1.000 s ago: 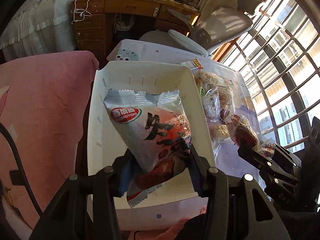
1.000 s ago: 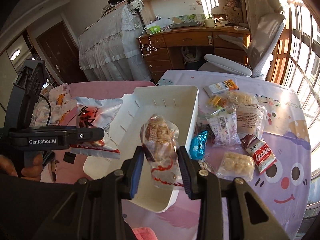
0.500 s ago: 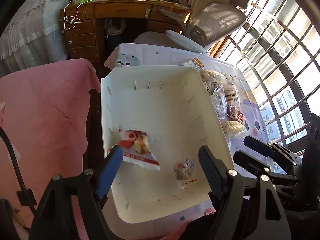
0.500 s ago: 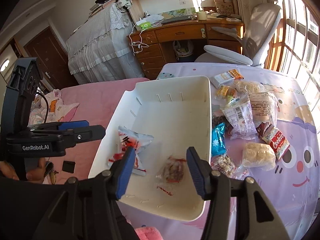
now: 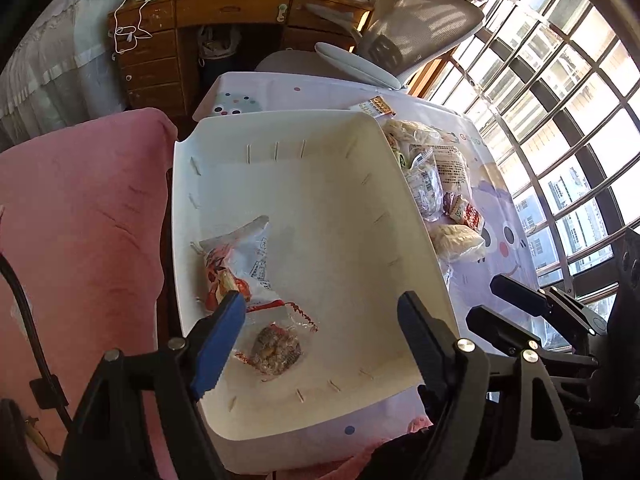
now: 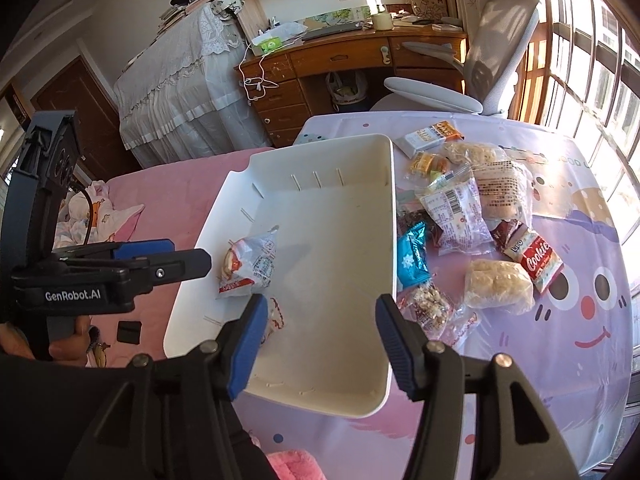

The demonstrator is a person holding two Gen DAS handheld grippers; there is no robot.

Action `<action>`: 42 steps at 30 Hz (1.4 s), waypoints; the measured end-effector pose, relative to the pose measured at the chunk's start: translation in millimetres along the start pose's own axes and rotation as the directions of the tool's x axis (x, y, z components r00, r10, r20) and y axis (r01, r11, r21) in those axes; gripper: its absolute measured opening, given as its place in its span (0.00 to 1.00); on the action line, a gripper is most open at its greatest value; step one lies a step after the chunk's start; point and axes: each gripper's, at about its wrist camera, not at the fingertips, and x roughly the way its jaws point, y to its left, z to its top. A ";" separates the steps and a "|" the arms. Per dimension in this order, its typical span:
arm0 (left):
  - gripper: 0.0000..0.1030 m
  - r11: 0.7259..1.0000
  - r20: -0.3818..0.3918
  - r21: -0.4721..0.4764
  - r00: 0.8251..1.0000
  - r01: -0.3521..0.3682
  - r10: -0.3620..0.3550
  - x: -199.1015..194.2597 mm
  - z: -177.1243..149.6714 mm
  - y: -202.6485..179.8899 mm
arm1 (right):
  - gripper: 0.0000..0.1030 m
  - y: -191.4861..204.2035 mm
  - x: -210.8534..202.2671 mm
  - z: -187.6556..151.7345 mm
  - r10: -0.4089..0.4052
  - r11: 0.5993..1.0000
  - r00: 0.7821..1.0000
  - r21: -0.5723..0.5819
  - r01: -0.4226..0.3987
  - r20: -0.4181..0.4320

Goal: Organize snacks
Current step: 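Move both tools back from the tray to the snack pile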

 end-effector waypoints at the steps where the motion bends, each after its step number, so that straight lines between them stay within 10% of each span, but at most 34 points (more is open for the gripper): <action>1: 0.75 1.000 -0.001 -0.003 1.000 0.001 -0.001 0.7 0.0 -2.8 | 0.55 -2.6 -1.2 -1.6 -0.002 1.000 1.000 0.001 0.002 -0.003; 42: 0.85 0.987 -0.063 -0.123 0.994 -0.102 0.095 79.0 8.9 -219.9 | 0.67 -217.7 -34.6 0.6 -0.033 0.980 0.994 -0.201 0.010 -0.107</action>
